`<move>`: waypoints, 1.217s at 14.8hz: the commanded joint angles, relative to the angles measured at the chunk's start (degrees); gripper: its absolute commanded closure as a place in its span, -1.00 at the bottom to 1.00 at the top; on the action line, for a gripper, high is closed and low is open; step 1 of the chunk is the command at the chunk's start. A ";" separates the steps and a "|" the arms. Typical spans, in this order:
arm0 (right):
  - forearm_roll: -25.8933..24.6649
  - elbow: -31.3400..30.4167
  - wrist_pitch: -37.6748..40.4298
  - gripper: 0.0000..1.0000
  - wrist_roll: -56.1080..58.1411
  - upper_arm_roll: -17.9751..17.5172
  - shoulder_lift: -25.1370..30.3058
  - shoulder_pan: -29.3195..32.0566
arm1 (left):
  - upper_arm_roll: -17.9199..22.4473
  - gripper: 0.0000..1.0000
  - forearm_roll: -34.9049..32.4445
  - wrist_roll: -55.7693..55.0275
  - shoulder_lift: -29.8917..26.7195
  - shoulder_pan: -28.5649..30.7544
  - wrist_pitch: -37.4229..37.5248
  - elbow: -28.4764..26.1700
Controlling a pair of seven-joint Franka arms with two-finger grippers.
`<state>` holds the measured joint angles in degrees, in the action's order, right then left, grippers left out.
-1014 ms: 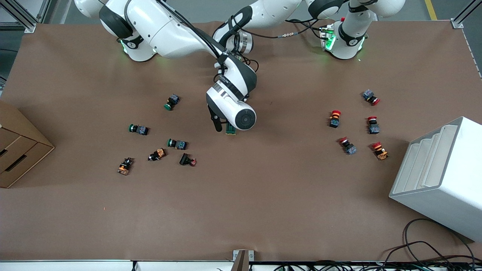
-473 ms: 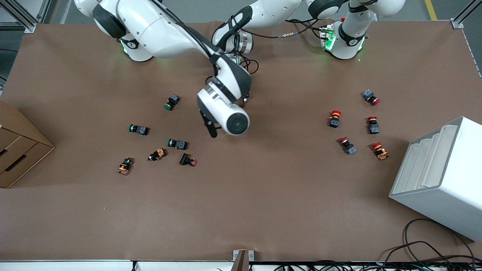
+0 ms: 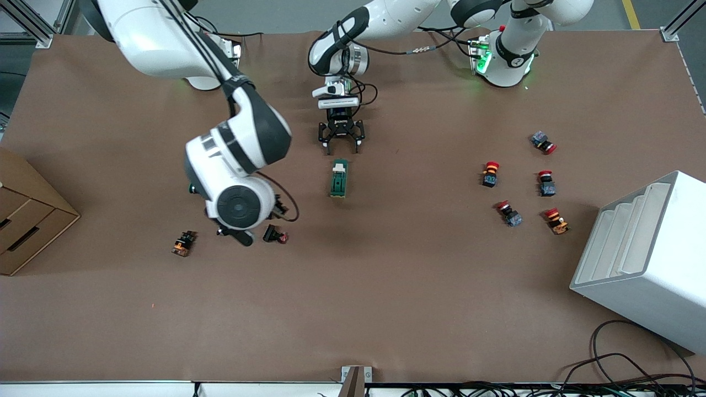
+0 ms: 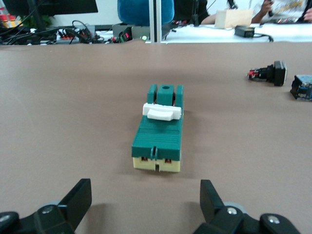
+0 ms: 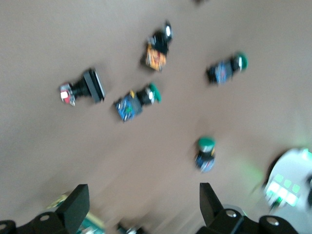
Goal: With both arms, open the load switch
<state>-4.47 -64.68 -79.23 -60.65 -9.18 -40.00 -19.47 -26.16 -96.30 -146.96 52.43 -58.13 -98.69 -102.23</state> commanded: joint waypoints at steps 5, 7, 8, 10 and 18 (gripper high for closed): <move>-1.95 -14.31 -12.07 -1.00 43.09 -0.93 13.00 15.84 | -3.01 -0.97 14.71 13.52 -4.43 2.22 0.17 7.74; -1.95 -16.79 -14.02 -1.00 51.47 -0.76 16.00 19.19 | -7.13 -0.97 18.67 18.09 -5.66 7.04 -0.36 10.55; -1.95 -17.06 -13.94 -1.00 54.29 0.20 17.05 19.64 | -10.11 -0.97 20.61 20.64 -5.93 10.20 -0.36 12.30; -1.51 -17.06 -13.76 -1.00 59.39 5.72 18.81 17.64 | -15.83 -0.98 25.61 27.75 -6.54 16.61 0.08 15.56; -1.24 -16.27 -9.38 -1.00 60.47 9.88 27.69 17.53 | -21.66 -0.99 42.93 47.63 -16.64 34.91 0.61 19.70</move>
<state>-5.76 -78.42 -90.10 -0.26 0.32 -16.42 -2.08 -47.39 -57.23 -103.05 38.62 -26.03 -98.69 -82.25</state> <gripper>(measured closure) 0.000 0.004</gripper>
